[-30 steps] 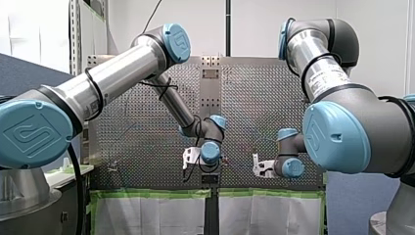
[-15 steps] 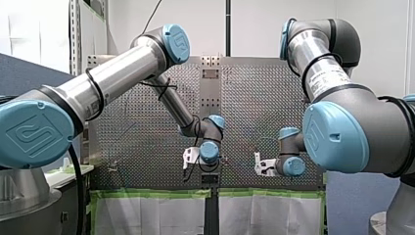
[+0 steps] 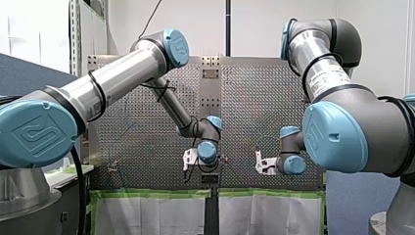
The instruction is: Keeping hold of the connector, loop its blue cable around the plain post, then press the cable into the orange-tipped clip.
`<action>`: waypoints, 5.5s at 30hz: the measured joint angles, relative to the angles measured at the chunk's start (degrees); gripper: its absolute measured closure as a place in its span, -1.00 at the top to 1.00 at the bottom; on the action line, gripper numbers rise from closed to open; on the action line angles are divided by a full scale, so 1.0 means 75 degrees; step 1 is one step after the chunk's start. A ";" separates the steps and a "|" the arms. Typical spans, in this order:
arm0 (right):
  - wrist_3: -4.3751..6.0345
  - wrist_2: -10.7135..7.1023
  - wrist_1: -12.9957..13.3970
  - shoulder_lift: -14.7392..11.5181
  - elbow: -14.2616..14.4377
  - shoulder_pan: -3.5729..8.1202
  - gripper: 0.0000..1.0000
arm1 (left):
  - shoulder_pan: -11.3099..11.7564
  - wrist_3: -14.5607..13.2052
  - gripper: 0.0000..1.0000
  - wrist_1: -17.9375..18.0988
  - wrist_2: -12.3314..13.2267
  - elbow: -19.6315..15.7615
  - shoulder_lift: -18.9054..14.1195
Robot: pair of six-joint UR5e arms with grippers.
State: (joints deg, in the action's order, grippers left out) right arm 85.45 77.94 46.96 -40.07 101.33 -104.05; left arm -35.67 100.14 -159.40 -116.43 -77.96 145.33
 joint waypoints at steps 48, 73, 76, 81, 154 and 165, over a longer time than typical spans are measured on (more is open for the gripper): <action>0.0200 -0.0047 -0.0340 0.0002 -0.1006 0.0267 -1.00 | 0.0914 0.0045 -1.00 -0.0538 0.0763 0.1148 0.0056; 0.0348 -0.0404 -0.0334 0.0013 -0.1378 0.0396 -1.00 | 0.1046 0.0054 -1.00 -0.0797 0.0748 0.1409 0.0081; 0.0365 -0.0414 -0.0342 0.0016 -0.1407 0.0397 -1.00 | 0.1047 0.0054 -1.00 -0.0804 0.0744 0.1408 0.0080; 0.0437 -0.0427 -0.0365 0.0024 -0.1478 0.0401 -1.00 | 0.1049 0.0058 -1.00 -0.0815 0.0739 0.1405 0.0080; 0.0540 -0.0852 -0.0903 0.0566 -0.2233 0.0418 -1.00 | -0.0415 -0.1534 1.00 -0.0964 -0.0372 0.0293 -0.0457; 0.0539 -0.0852 -0.0994 0.0565 -0.2236 0.0399 -1.00 | -0.0559 -0.1449 1.00 -0.0577 -0.0033 -0.0471 -0.0731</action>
State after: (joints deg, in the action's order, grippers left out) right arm 89.49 71.55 39.51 -35.83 84.56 -101.06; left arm -39.86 89.27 -163.73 -116.68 -81.49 139.85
